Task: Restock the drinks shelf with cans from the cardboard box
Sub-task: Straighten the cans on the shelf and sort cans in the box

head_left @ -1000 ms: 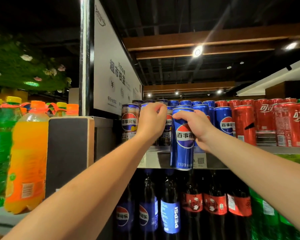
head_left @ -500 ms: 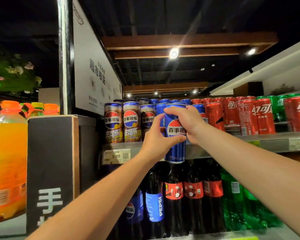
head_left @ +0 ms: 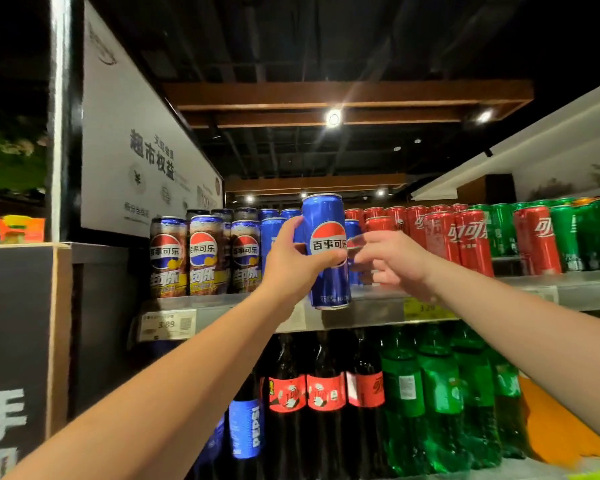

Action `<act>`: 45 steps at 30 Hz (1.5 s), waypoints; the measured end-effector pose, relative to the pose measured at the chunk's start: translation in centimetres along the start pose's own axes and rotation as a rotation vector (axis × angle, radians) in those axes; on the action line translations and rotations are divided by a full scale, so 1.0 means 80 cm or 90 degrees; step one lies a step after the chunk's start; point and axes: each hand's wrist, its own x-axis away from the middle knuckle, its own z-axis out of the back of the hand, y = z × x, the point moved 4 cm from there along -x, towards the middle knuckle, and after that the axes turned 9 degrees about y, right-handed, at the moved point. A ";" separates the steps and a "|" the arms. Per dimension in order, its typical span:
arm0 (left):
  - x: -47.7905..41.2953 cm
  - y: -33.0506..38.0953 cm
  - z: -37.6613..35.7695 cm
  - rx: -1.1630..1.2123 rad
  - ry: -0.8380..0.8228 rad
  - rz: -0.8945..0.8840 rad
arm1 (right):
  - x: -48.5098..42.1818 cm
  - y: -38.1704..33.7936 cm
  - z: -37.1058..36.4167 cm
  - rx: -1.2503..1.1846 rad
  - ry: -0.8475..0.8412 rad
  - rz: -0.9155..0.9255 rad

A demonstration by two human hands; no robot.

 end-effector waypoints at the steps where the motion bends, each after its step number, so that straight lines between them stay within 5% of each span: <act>1: -0.003 0.002 -0.009 0.001 0.006 0.000 | -0.003 0.005 0.005 0.020 -0.023 0.008; 9: -0.023 0.014 -0.070 -0.042 0.073 -0.029 | -0.045 0.022 0.026 0.028 -0.023 0.070; 18: -0.013 -0.003 -0.086 0.089 0.118 0.160 | -0.093 0.046 0.048 0.049 0.010 0.058; 29: -0.011 -0.025 -0.076 0.012 0.216 0.147 | -0.116 0.078 0.037 0.048 0.006 -0.018; 45: -0.038 -0.044 -0.080 -0.127 0.189 0.128 | -0.127 0.093 0.014 0.078 -0.024 -0.071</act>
